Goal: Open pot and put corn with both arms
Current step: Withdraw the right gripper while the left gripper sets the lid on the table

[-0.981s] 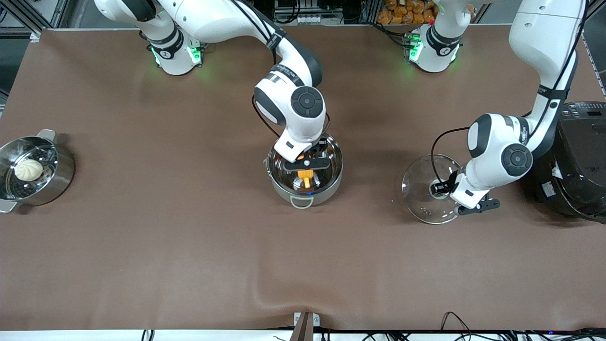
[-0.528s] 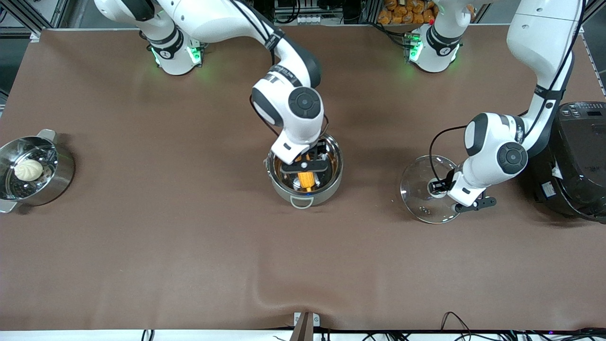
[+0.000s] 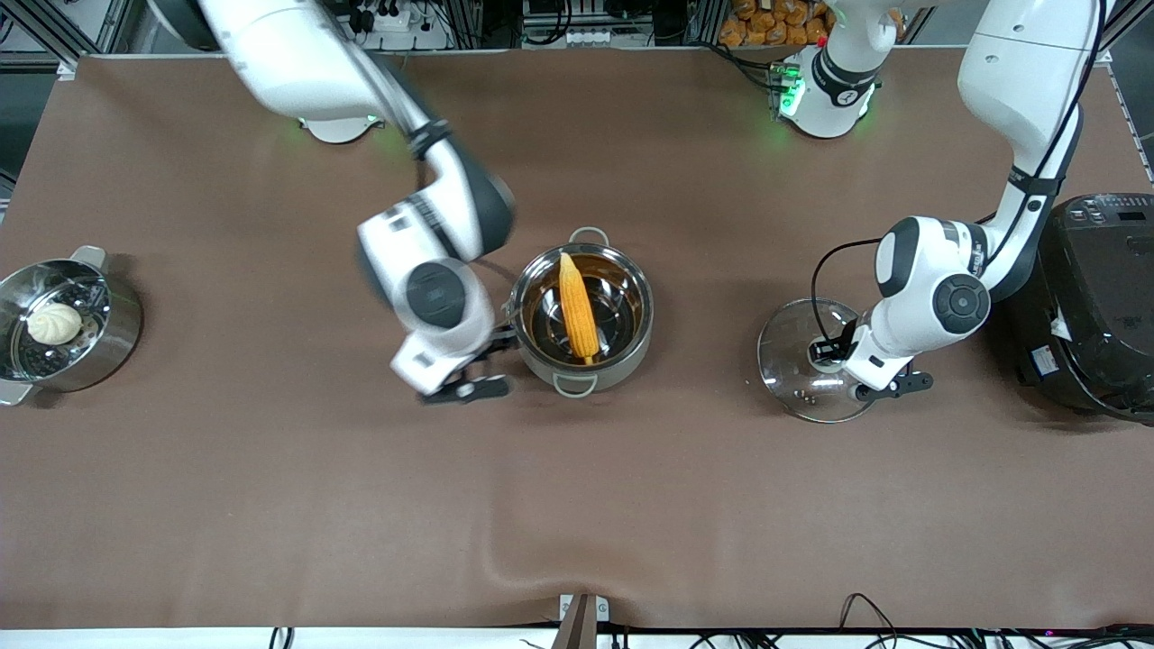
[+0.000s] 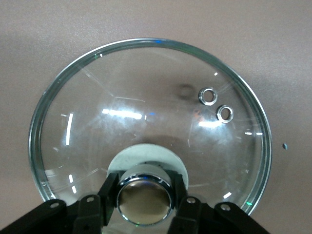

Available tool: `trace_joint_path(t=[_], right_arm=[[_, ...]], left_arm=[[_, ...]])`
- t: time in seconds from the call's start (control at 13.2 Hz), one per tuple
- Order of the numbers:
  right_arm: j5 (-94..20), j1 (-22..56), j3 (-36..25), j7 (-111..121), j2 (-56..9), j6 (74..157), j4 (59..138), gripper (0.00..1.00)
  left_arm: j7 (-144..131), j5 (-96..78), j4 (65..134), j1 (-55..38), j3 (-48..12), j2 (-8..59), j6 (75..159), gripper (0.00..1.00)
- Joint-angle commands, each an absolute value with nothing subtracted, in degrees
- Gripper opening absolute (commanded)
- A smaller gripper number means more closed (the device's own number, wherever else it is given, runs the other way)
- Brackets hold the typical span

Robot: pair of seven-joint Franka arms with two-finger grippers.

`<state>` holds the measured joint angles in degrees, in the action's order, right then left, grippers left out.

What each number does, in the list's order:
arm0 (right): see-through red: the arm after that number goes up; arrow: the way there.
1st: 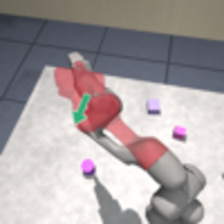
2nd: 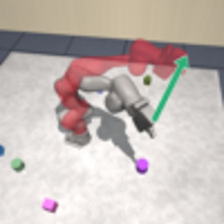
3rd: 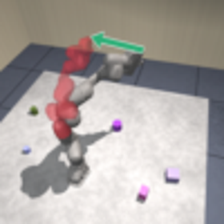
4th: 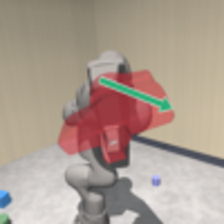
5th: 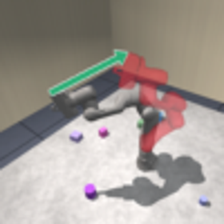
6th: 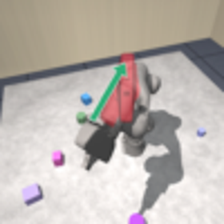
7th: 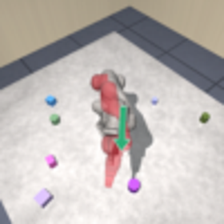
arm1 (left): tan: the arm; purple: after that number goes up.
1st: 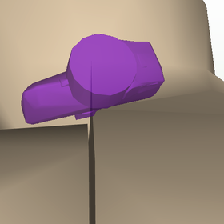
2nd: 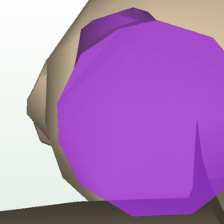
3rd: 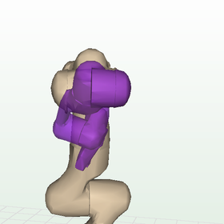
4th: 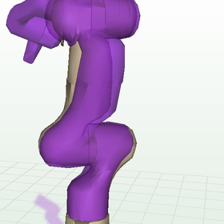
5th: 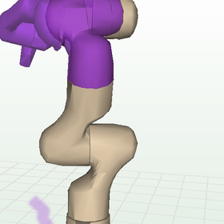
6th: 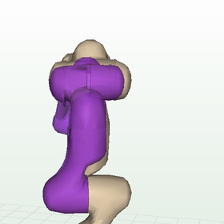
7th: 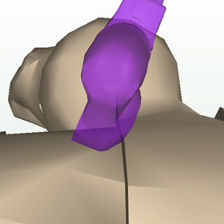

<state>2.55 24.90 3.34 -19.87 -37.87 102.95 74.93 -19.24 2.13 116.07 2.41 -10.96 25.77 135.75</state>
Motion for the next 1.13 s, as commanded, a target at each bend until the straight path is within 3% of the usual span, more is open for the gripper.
trace_joint_path(t=[0.0, 0.15, 0.23, 0.3, 0.53, 1.06], right_arm=[[2.5, 17.8, 4.7, -9.3, -28.0, 103.0, 85.3, 1.00], [2.6, 12.7, 4.7, -2.9, -21.9, 102.9, 89.7, 1.00], [2.6, 10.0, 4.7, -1.9, -18.8, 102.6, 91.2, 1.00], [2.6, 8.5, 4.8, -1.1, -15.5, 101.3, 92.6, 1.00], [2.5, 4.9, 4.8, 1.7, -5.6, 97.2, 95.1, 1.00], [1.7, -2.3, 5.1, 8.5, 3.8, 88.6, 94.9, 1.00]], left_arm=[[-19.6, 2.8, 115.9, 2.1, -11.3, 26.0, 136.1, 0.27], [-19.4, 2.8, 115.6, 2.1, -11.3, 25.7, 135.9, 0.80], [-19.4, 2.8, 115.4, 2.1, -11.3, 25.1, 135.9, 1.00], [-19.1, 2.8, 114.2, 2.2, -11.3, 24.2, 135.4, 1.00], [-19.2, 2.8, 106.9, 2.1, -11.3, 21.0, 123.4, 1.00], [-19.2, 2.9, 92.6, 2.4, -11.2, 11.7, 103.3, 1.00]])
